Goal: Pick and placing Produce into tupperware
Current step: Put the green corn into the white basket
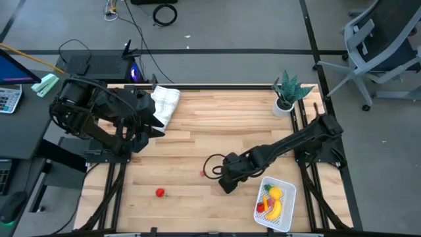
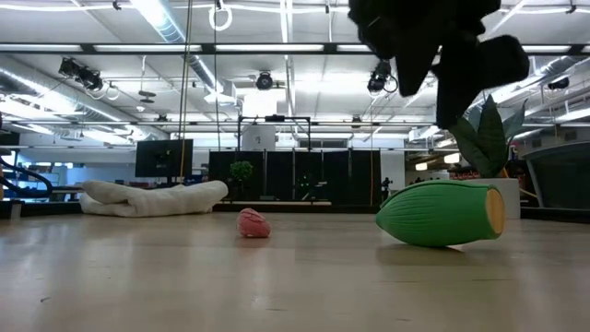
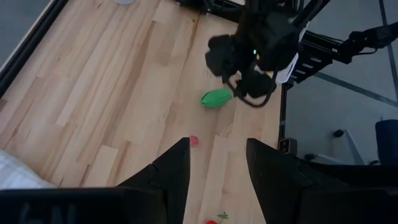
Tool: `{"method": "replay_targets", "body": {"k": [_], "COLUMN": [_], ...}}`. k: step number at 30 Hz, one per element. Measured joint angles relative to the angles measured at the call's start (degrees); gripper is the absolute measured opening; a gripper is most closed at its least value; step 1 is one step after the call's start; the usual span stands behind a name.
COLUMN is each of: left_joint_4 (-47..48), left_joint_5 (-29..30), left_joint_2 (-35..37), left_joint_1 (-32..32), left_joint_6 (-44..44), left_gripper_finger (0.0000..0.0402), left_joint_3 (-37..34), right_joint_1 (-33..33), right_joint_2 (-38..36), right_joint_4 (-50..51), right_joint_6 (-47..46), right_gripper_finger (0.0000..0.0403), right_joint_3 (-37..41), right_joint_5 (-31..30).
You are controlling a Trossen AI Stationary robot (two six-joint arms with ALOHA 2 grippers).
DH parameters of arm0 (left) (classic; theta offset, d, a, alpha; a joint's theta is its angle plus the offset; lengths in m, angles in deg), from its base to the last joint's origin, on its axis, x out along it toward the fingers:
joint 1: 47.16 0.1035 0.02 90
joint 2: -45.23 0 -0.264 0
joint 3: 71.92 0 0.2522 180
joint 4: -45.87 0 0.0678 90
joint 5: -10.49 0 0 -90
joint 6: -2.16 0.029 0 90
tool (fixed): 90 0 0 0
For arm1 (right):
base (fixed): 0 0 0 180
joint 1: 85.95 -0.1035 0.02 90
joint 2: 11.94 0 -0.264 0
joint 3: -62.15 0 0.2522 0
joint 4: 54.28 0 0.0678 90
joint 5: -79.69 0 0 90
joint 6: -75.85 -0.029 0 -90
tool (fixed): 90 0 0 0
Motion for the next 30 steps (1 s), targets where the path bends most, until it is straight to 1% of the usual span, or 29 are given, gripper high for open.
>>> {"method": "replay_targets", "body": {"k": [2, 6, 9, 16, 20, 30], "left_joint_4": [0.0, 0.0, 0.0, 0.0, 0.0, 0.0], "left_joint_5": [0.0, 0.0, 0.0, -0.6, -0.7, -0.7], "left_joint_2": [0.0, 0.0, 0.0, 0.0, 0.0, 0.0], "left_joint_1": [0.0, 0.0, 0.0, 0.0, 0.0, 0.0], "left_joint_6": [0.4, 1.5, 1.5, 1.7, 1.7, 1.7], "left_gripper_finger": [0.0162, 0.0162, 0.0162, 0.0162, 0.0162, 0.0162], "left_joint_3": [0.0, 0.0, 0.0, 0.0, 0.0, 0.0], "right_joint_1": [0.0, 0.2, 0.8, 1.6, 1.6, 1.6], "right_joint_2": [1.8, 4.4, 4.7, 5.2, 6.3, 6.9], "right_joint_4": [-1.1, 0.5, 2.1, 2.0, 2.6, 1.9], "right_joint_6": [0.2, 3.3, 4.5, 6.5, 9.3, 9.5], "right_gripper_finger": [0.0247, 0.0255, 0.0263, 0.0279, 0.0282, 0.0282], "right_joint_3": [0.0, 0.0, 0.0, 0.0, 0.0, 0.0], "right_joint_5": [0.8, 2.4, 2.3, 1.7, 1.7, 0.4]}}
